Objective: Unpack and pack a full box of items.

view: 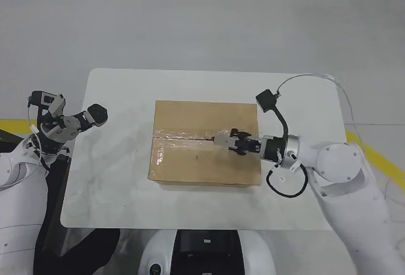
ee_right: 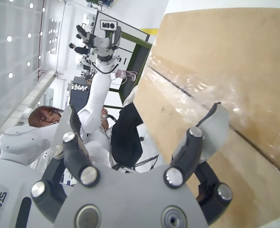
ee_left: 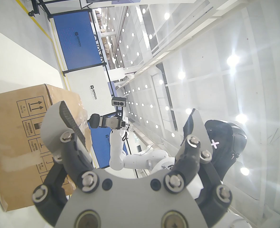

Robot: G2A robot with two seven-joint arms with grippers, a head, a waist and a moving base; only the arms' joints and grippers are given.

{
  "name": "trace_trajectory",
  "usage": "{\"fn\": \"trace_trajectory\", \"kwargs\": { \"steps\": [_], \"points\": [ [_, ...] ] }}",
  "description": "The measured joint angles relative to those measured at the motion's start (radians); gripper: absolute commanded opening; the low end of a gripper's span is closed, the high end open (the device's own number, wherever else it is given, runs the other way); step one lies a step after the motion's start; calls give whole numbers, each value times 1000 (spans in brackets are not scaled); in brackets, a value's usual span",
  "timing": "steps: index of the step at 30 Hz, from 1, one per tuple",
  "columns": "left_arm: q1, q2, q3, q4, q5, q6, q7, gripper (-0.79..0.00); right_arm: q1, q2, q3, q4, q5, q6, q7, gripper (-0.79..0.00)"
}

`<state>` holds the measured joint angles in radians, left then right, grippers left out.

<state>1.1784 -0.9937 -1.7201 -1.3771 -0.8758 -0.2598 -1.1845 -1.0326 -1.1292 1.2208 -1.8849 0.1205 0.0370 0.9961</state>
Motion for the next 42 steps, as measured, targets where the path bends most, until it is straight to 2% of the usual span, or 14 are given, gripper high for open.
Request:
{"fn": "trace_trajectory", "kwargs": {
  "steps": [5,12,15,27,35,42],
  "points": [
    [0,0,0,0,0,0,0,0,52,-10,-47,73,111,-53,38,0],
    [0,0,0,0,0,0,0,0,139,-27,-120,203,104,1,-13,0],
    [0,0,0,0,0,0,0,0,129,-22,-87,210,109,5,-37,0],
    [0,0,0,0,0,0,0,0,-30,22,145,79,48,67,-121,0],
    [0,0,0,0,0,0,0,0,-68,37,211,42,38,-26,-82,0],
    [0,0,0,0,0,0,0,0,-25,43,221,143,53,-143,-35,0]
  ]
}}
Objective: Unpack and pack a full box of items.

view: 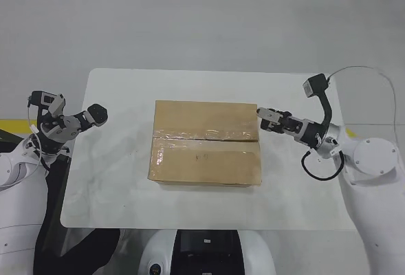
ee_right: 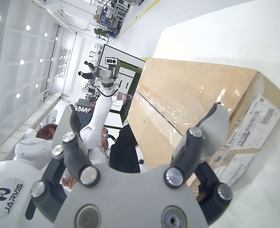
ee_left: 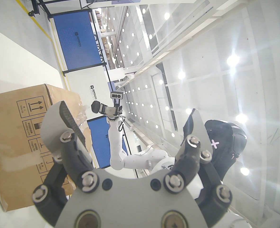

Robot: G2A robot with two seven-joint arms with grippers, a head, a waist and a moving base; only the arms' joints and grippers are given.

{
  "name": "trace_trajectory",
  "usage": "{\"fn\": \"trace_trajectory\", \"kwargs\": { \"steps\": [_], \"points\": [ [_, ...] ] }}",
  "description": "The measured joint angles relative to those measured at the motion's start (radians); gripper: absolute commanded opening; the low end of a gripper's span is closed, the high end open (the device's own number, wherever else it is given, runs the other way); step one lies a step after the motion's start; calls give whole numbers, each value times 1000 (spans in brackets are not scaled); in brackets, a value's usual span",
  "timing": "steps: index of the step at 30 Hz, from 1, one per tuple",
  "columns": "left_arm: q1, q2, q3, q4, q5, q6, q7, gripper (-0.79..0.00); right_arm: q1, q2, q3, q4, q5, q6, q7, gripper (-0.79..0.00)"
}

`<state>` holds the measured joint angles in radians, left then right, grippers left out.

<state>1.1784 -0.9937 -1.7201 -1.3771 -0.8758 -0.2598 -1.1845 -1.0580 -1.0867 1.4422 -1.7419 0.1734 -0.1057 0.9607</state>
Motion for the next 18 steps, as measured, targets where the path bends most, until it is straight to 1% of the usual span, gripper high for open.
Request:
{"fn": "trace_trajectory", "kwargs": {
  "steps": [2,5,10,17,18],
  "points": [
    [0,0,0,0,0,0,0,0,13,2,9,33,-1,-20,-6,0],
    [0,0,0,0,0,0,0,0,27,5,19,76,-6,-22,-14,0],
    [0,0,0,0,0,0,0,0,33,10,27,102,-10,-20,-4,0],
    [0,0,0,0,0,0,0,0,61,12,-19,127,-14,-1,48,0],
    [0,0,0,0,0,0,0,0,62,13,-22,129,-15,1,49,-40]
  ]
}}
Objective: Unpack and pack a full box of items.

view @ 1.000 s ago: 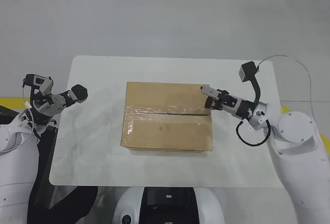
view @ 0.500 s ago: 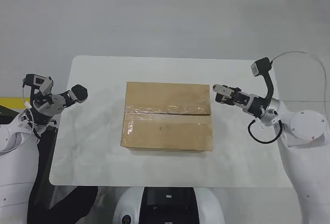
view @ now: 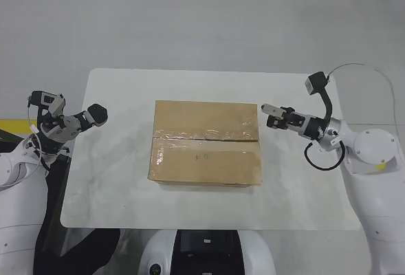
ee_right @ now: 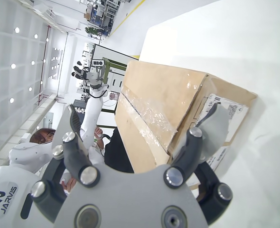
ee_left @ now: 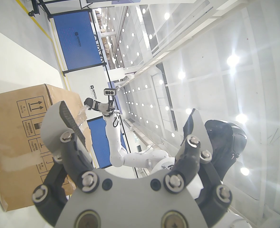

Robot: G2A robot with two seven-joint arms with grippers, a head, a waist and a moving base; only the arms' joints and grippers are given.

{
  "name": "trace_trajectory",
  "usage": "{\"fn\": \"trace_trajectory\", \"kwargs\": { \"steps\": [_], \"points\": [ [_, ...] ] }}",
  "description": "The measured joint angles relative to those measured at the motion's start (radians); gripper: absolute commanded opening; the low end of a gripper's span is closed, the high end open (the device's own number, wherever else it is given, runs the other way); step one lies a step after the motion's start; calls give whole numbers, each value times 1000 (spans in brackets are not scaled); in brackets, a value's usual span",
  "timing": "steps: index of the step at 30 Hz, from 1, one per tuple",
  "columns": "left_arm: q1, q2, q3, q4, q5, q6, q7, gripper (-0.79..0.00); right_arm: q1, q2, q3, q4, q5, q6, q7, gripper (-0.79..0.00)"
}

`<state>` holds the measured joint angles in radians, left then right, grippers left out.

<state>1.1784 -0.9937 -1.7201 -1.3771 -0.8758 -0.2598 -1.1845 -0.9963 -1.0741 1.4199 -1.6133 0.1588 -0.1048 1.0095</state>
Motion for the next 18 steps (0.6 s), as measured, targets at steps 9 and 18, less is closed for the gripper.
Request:
{"fn": "trace_trajectory", "kwargs": {
  "steps": [9,18],
  "points": [
    [0,0,0,0,0,0,0,0,-16,9,-3,-36,-35,28,-4,-120],
    [0,0,0,0,0,0,0,0,-12,14,-25,-55,-59,56,2,-172]
  ]
}}
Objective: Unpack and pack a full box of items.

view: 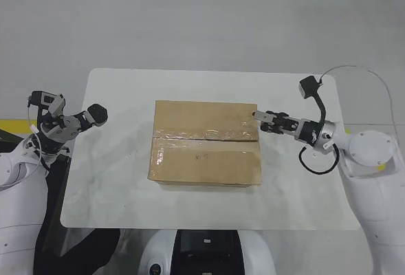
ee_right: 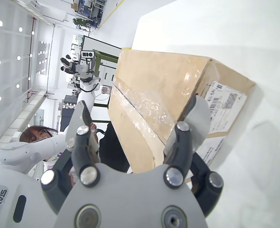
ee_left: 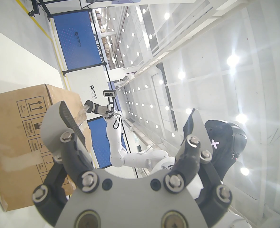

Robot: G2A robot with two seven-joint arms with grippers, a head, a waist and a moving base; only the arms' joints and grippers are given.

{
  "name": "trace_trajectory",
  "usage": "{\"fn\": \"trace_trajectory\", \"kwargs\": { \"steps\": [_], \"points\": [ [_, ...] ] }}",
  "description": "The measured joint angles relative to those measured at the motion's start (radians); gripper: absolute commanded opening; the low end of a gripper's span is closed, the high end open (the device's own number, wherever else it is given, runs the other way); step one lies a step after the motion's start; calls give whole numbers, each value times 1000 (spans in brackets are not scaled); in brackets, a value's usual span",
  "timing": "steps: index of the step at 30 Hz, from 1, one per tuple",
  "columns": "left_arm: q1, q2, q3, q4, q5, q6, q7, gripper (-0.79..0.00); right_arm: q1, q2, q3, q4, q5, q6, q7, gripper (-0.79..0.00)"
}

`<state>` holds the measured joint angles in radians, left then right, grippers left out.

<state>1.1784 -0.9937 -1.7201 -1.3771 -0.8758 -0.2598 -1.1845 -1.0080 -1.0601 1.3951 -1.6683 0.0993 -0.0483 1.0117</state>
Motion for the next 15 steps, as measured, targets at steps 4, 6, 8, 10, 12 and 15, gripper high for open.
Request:
{"fn": "trace_trajectory", "kwargs": {
  "steps": [4,6,8,10,12,15],
  "points": [
    [0,0,0,0,0,0,0,0,10,2,-12,10,-8,3,9,-397],
    [0,0,0,0,0,0,0,0,16,3,-20,10,-25,17,10,-419],
    [0,0,0,0,0,0,0,0,21,4,-27,10,-33,29,7,-446],
    [0,0,0,0,0,0,0,0,23,5,-29,10,-35,34,3,-459],
    [0,0,0,0,0,0,0,0,23,6,-30,10,-39,38,-1,-453],
    [0,0,0,0,0,0,0,0,23,8,-34,6,-58,51,-6,-446]
  ]
}}
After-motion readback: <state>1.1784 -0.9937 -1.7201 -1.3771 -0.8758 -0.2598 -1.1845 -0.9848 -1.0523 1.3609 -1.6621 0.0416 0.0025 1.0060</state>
